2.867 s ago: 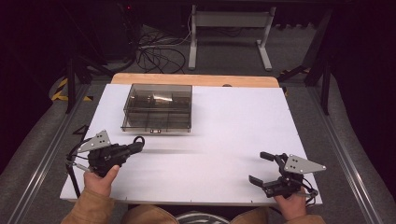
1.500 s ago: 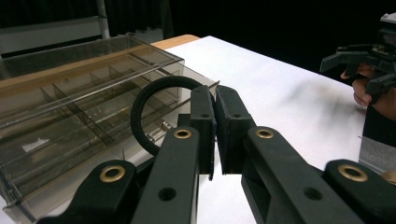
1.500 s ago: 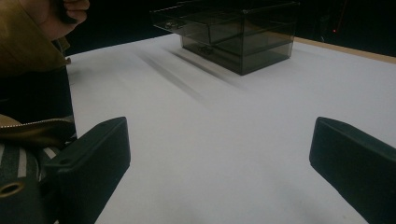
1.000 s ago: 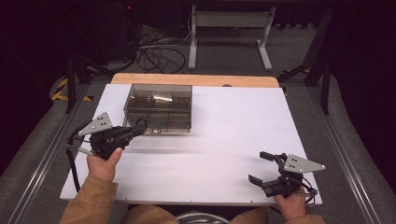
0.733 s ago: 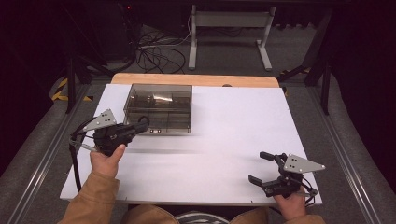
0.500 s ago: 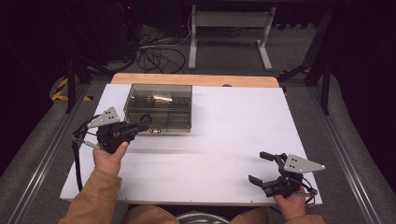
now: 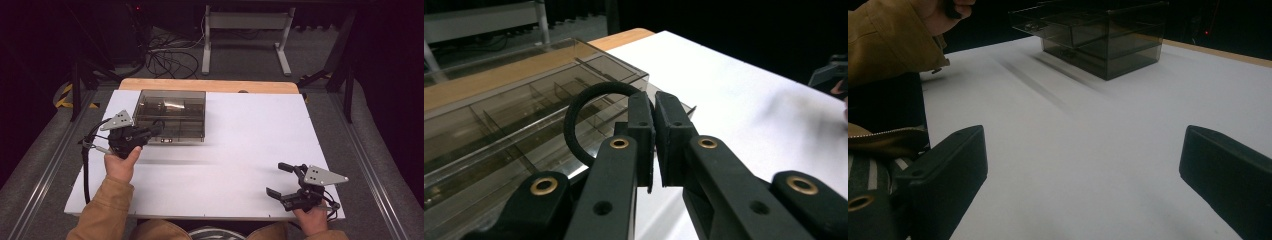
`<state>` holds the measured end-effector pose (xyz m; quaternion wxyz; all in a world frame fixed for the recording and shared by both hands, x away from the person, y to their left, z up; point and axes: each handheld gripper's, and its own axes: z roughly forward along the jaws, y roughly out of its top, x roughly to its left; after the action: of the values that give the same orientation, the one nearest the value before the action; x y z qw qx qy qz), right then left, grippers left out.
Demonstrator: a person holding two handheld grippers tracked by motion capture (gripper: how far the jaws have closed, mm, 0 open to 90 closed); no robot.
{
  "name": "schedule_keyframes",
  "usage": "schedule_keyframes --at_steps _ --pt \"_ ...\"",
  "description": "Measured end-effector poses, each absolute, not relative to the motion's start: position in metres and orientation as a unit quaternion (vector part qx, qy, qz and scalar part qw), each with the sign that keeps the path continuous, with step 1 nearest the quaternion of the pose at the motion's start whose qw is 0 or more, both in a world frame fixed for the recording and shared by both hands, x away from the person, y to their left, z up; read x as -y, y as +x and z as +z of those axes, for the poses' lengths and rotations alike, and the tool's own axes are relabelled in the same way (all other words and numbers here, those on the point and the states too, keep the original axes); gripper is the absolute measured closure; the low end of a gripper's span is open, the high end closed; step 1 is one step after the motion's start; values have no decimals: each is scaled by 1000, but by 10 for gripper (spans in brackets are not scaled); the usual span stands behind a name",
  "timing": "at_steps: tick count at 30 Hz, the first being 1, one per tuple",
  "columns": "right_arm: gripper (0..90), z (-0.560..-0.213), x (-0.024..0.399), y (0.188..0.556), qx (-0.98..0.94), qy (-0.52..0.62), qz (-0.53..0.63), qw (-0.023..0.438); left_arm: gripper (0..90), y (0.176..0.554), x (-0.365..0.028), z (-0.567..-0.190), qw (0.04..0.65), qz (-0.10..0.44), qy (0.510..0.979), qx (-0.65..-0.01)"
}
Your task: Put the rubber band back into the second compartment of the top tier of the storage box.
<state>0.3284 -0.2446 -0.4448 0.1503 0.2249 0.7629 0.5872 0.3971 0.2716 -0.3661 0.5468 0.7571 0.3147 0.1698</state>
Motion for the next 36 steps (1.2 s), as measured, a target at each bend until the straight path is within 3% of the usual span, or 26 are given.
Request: schedule_keyframes --at_steps 36 --pt "55 -445 245 328 -764 223 587 149 857 422 -269 -385 537 154 763 -325"
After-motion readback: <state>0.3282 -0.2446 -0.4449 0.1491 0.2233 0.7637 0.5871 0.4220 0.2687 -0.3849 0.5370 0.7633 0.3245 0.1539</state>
